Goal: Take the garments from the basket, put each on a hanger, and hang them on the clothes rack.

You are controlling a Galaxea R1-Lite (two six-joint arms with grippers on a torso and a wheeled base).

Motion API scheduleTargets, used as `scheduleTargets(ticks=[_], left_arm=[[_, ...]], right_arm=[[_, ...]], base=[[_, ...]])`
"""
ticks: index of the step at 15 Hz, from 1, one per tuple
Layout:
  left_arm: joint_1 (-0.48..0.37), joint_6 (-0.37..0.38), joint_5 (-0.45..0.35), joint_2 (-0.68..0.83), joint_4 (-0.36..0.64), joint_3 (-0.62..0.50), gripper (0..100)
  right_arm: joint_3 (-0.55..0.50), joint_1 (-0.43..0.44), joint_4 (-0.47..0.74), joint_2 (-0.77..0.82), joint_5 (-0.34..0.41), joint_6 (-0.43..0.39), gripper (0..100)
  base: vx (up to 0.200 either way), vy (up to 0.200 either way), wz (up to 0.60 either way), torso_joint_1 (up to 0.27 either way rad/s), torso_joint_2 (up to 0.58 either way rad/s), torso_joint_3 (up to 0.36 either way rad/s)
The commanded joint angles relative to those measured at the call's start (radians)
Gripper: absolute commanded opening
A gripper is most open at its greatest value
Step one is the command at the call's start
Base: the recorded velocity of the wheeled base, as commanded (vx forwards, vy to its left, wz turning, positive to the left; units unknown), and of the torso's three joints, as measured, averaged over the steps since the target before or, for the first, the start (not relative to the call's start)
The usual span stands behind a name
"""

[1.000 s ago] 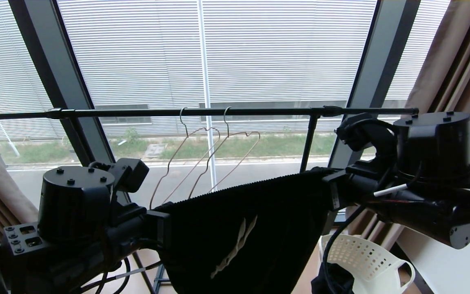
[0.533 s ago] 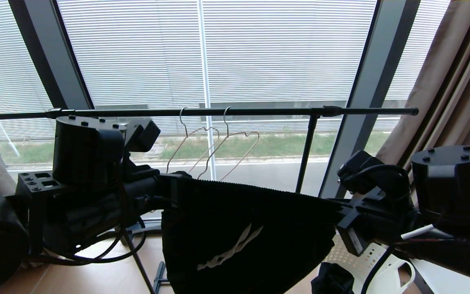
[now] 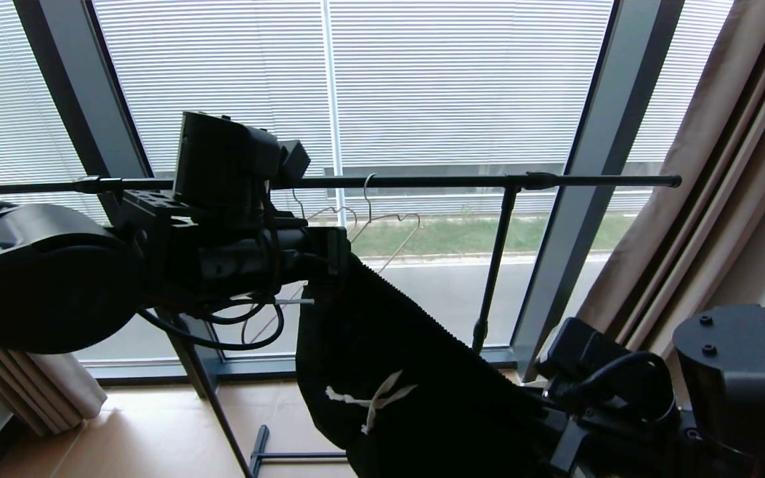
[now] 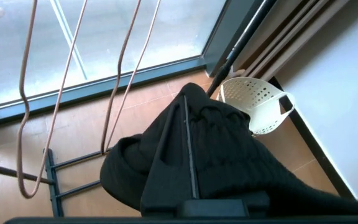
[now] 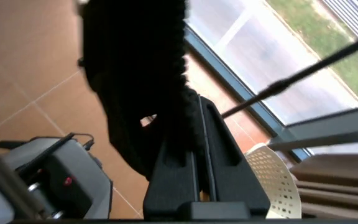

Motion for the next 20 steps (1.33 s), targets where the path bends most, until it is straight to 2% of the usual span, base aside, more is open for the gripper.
scheduleTargets(ticks=[1, 2, 3, 4, 6, 7, 11, 14, 17, 18, 20], left_arm=[[-0.017, 0.0, 0.002, 0.076, 0.02, -0.08, 0], [-0.025, 0.0, 0.0, 0.081, 0.029, -0.099, 0], [-0.026, 0.0, 0.002, 0.081, 0.031, -0.102, 0], [-0.043, 0.0, 0.002, 0.087, 0.04, -0.129, 0], [-0.043, 0.0, 0.002, 0.09, 0.04, -0.139, 0], [-0.057, 0.0, 0.0, 0.116, 0.038, -0.169, 0], [-0.103, -0.026, 0.002, 0.116, 0.04, -0.171, 0], [-0.106, -0.026, 0.002, 0.122, 0.04, -0.178, 0], [-0.103, -0.029, 0.002, 0.113, 0.042, -0.166, 0], [-0.1, -0.029, 0.002, 0.099, 0.042, -0.16, 0], [-0.094, -0.029, 0.002, 0.058, 0.06, -0.14, 0]], right_arm=[[0.018, 0.129, -0.009, 0.0, 0.0, 0.017, 0], [0.012, 0.174, -0.013, 0.001, 0.0, 0.058, 0], [0.01, 0.18, -0.013, 0.001, -0.001, 0.067, 0], [-0.019, 0.269, -0.012, 0.009, -0.001, 0.162, 0], [-0.023, 0.29, -0.012, 0.013, -0.001, 0.185, 0], [-0.054, 0.355, -0.013, 0.032, -0.006, 0.253, 0], [-0.128, 0.382, -0.015, 0.058, -0.009, 0.383, 0], [-0.149, 0.382, -0.019, 0.081, -0.024, 0.422, 0], [-0.14, 0.372, -0.035, 0.073, -0.029, 0.422, 0], [-0.128, 0.336, -0.019, 0.075, -0.03, 0.406, 0], [-0.105, 0.2, 0.037, 0.085, -0.035, 0.273, 0]], base=[[0.0, 0.0, 0.0, 0.0, 0.0, 0.0], [0.0, 0.0, 0.0, 0.0, 0.0, 0.0], [0.0, 0.0, 0.0, 0.0, 0.0, 0.0], [0.0, 0.0, 0.0, 0.0, 0.0, 0.0], [0.0, 0.0, 0.0, 0.0, 0.0, 0.0], [0.0, 0.0, 0.0, 0.0, 0.0, 0.0], [0.0, 0.0, 0.0, 0.0, 0.0, 0.0], [0.0, 0.0, 0.0, 0.0, 0.0, 0.0], [0.0, 0.0, 0.0, 0.0, 0.0, 0.0], [0.0, 0.0, 0.0, 0.0, 0.0, 0.0], [0.0, 0.0, 0.0, 0.0, 0.0, 0.0]])
